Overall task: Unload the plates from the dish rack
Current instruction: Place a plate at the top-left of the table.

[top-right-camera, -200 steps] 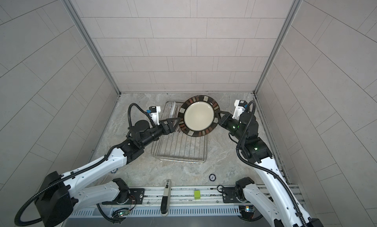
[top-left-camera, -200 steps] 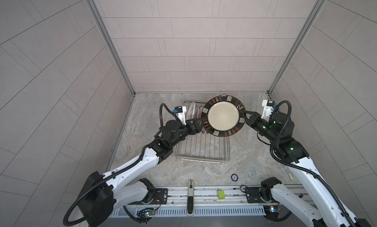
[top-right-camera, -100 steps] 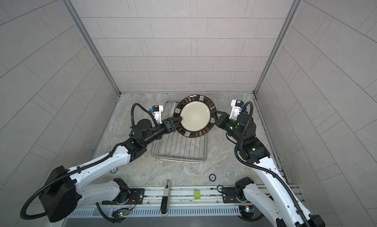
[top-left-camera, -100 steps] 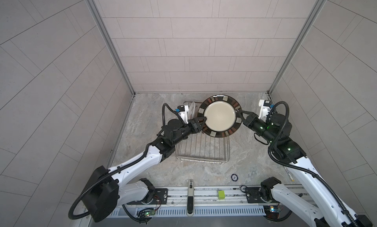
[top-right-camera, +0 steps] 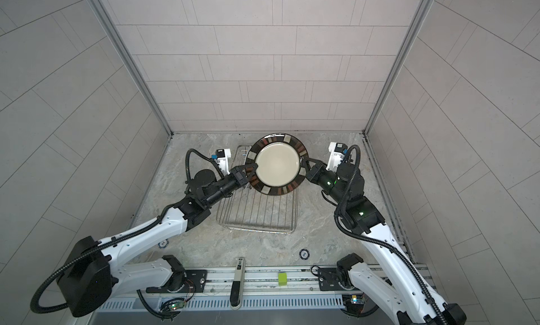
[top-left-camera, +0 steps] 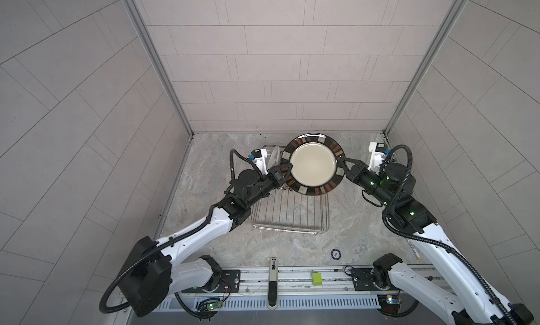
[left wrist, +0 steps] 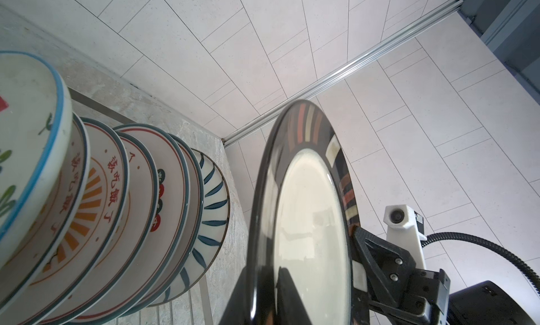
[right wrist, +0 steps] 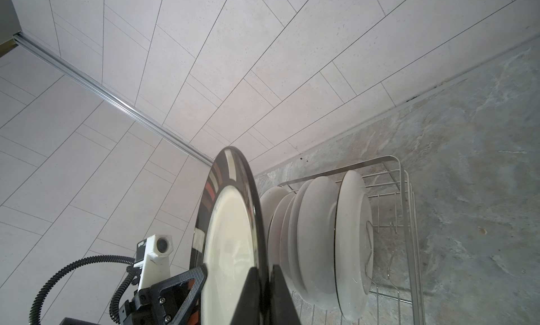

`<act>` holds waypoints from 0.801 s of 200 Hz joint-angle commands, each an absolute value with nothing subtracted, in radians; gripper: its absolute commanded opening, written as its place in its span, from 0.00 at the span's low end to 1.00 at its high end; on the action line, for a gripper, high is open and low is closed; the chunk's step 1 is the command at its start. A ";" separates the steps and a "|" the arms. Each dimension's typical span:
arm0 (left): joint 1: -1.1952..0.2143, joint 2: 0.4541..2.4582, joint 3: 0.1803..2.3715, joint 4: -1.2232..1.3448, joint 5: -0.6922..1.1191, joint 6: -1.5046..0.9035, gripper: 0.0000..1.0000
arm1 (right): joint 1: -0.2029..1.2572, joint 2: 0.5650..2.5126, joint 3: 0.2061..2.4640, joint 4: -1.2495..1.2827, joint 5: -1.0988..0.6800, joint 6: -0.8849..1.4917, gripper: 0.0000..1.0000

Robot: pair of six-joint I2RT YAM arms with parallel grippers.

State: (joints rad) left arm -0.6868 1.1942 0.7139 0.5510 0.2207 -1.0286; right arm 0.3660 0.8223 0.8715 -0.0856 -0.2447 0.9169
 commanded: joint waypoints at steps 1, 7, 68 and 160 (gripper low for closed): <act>-0.699 1.189 0.714 0.590 0.240 -0.994 0.03 | 0.383 0.803 0.899 0.033 -0.244 0.935 0.00; -0.699 1.189 0.713 0.590 0.238 -0.998 0.00 | 0.385 0.805 0.899 0.030 -0.243 0.932 0.00; -0.699 1.182 0.713 0.593 0.223 -1.015 0.00 | 0.391 0.810 0.902 -0.035 -0.217 0.893 0.02; -0.696 1.134 0.707 0.590 0.186 -1.044 0.00 | 0.391 0.806 0.880 -0.098 -0.220 0.828 0.82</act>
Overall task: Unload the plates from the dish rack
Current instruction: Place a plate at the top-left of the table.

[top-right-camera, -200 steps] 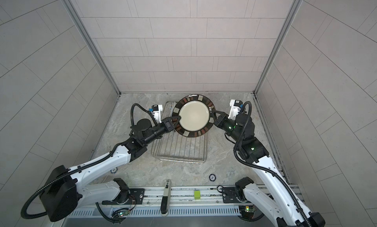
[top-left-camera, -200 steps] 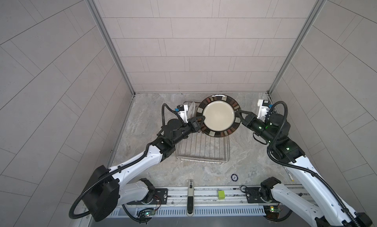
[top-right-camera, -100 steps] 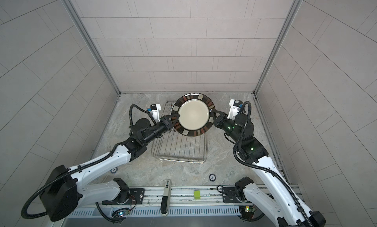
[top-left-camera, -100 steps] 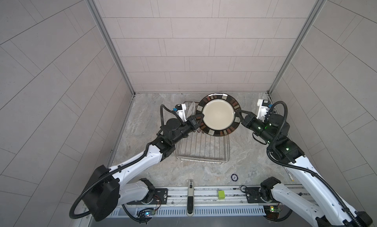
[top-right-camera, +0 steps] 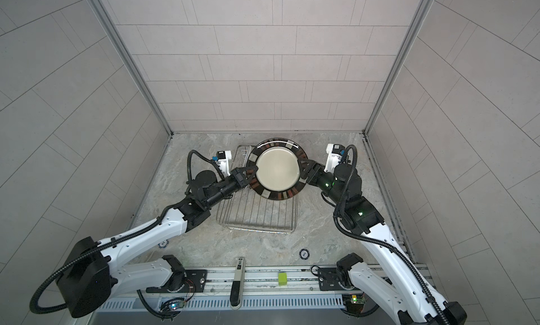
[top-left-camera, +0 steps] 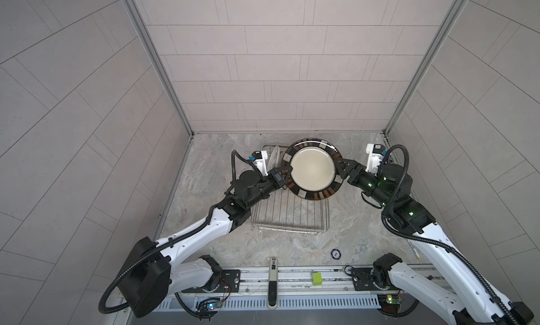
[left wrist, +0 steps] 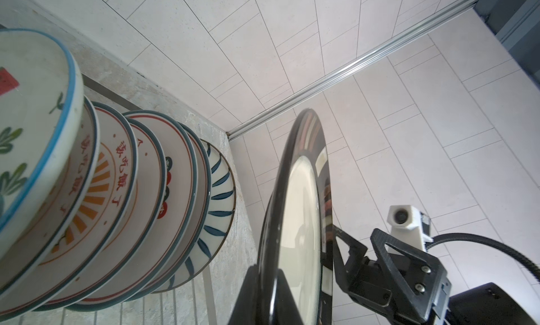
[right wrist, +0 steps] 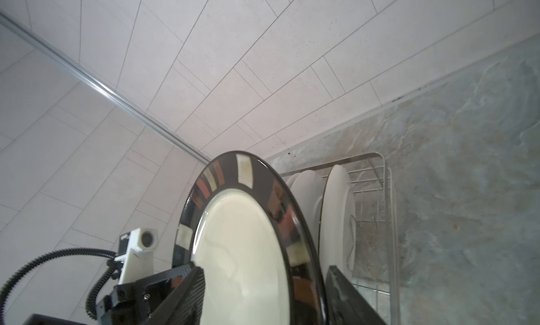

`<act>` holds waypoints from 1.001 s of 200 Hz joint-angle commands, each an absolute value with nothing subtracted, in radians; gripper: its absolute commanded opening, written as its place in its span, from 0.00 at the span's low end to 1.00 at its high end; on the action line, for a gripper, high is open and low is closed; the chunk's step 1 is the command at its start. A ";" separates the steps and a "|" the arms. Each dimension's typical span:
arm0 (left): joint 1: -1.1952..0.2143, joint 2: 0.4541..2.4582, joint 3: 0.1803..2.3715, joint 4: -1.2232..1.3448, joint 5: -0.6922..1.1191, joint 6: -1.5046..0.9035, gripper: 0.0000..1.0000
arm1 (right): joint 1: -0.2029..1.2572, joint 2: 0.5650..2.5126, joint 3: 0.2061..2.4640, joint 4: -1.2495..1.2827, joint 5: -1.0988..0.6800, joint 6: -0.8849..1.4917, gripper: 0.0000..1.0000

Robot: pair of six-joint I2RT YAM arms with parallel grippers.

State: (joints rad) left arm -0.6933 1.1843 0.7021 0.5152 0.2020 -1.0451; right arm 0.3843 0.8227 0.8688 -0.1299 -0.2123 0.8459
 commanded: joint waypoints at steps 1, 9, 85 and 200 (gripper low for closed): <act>-0.696 1.133 0.707 0.589 0.184 -1.044 0.00 | 0.391 0.807 0.880 -0.101 -0.219 0.827 0.83; -0.693 1.125 0.706 0.581 0.180 -1.044 0.00 | 0.391 0.808 0.883 -0.117 -0.214 0.819 0.90; -0.635 1.036 0.679 0.554 0.159 -1.070 0.00 | 0.403 0.848 0.962 -0.316 -0.162 0.636 1.00; -0.241 0.739 0.655 0.306 0.203 -1.140 0.00 | 0.859 1.098 1.242 -0.453 0.198 0.251 1.00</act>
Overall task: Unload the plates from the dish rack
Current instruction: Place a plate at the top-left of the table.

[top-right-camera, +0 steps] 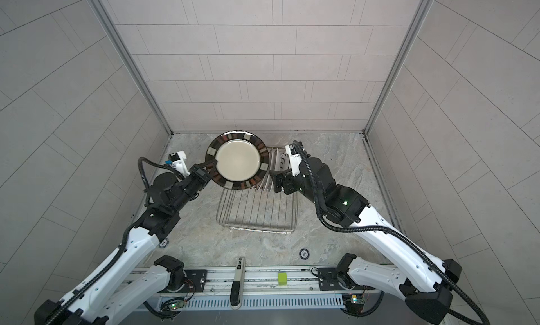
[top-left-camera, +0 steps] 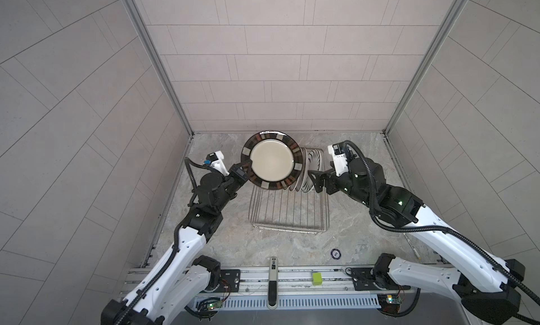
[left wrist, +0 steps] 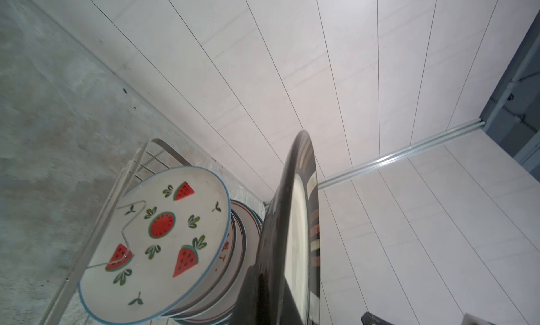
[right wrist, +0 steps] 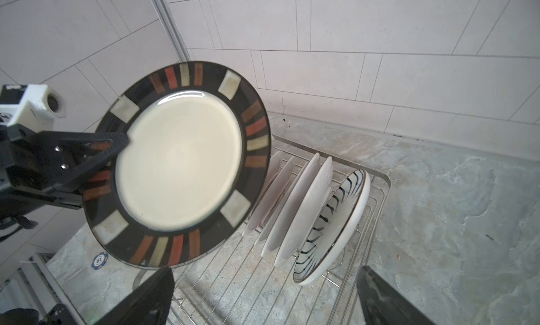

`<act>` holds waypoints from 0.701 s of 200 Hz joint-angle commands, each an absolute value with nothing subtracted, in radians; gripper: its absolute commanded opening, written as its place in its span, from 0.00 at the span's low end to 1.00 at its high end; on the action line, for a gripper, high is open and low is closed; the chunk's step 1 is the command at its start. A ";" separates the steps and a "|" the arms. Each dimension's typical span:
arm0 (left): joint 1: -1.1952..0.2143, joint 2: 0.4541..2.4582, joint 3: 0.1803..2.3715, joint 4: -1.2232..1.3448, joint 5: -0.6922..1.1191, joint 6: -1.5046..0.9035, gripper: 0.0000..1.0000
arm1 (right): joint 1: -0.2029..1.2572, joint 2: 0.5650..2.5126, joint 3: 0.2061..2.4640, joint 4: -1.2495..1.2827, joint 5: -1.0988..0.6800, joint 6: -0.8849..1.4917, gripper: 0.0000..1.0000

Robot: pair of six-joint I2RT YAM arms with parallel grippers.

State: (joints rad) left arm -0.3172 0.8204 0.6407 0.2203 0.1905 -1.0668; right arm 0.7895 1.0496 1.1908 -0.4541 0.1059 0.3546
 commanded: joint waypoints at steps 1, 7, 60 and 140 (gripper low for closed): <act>-0.237 0.739 0.654 0.305 0.204 -1.141 0.00 | 0.859 1.098 1.242 -0.453 0.198 0.251 1.00; -0.209 0.729 0.653 0.296 0.210 -1.144 0.00 | 0.880 1.117 1.255 -0.447 0.196 0.234 0.99; 0.028 0.656 0.641 0.216 0.228 -1.200 0.00 | 0.991 1.313 1.400 -0.422 0.165 0.126 1.00; 0.147 0.751 0.563 0.247 0.118 -1.205 0.00 | 1.012 1.551 1.552 -0.407 0.063 0.082 0.98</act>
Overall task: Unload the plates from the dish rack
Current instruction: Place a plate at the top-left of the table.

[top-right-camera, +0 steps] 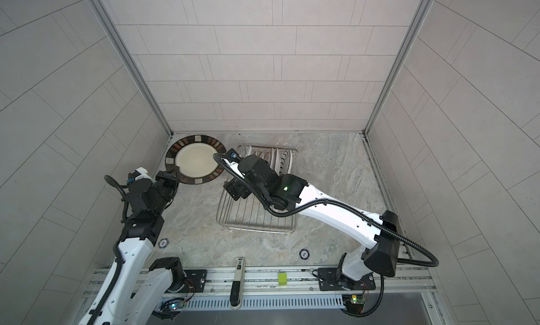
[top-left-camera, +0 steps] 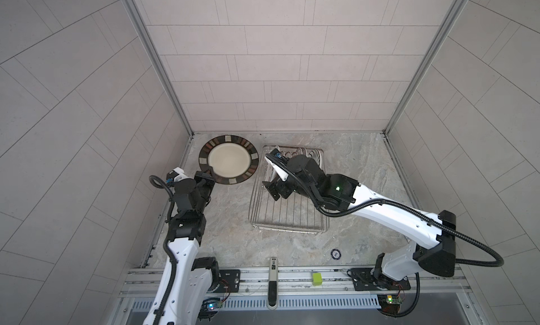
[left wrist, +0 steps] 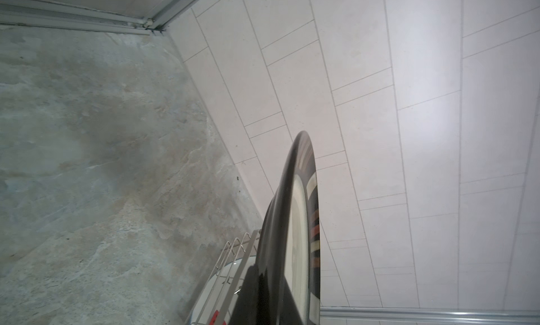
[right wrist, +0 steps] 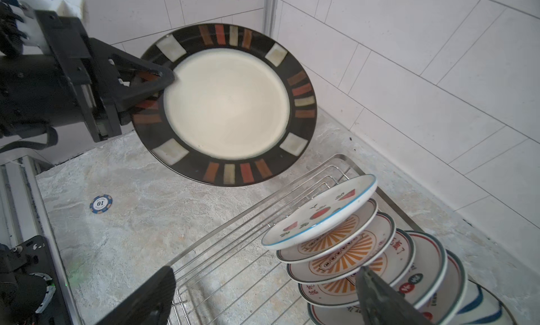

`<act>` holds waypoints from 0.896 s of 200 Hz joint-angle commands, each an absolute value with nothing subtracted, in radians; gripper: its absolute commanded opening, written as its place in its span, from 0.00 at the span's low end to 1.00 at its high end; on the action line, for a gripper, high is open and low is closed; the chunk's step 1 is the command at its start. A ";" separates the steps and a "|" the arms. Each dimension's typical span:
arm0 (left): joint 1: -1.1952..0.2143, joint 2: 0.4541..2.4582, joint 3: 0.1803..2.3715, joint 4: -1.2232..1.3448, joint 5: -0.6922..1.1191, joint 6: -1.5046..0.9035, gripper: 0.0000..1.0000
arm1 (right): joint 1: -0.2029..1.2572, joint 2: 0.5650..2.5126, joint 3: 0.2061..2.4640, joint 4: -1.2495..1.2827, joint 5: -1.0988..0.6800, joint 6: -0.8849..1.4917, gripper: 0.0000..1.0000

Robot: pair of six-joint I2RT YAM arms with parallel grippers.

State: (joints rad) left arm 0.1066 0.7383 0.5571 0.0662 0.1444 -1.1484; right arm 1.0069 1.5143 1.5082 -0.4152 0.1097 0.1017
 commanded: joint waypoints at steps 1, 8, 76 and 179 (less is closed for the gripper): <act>0.149 0.754 0.561 0.249 0.119 -1.206 0.00 | 1.012 1.554 1.554 -0.407 0.062 0.082 0.98; 0.156 0.769 0.553 0.265 0.120 -1.212 0.00 | 1.014 1.577 1.574 -0.413 0.056 0.088 0.98; 0.156 0.959 0.494 0.362 0.037 -1.194 0.00 | 1.035 1.837 1.790 -0.479 0.040 0.104 0.99; 0.158 1.160 0.430 0.529 -0.052 -1.200 0.00 | 1.036 2.172 2.160 -0.644 -0.005 0.109 0.97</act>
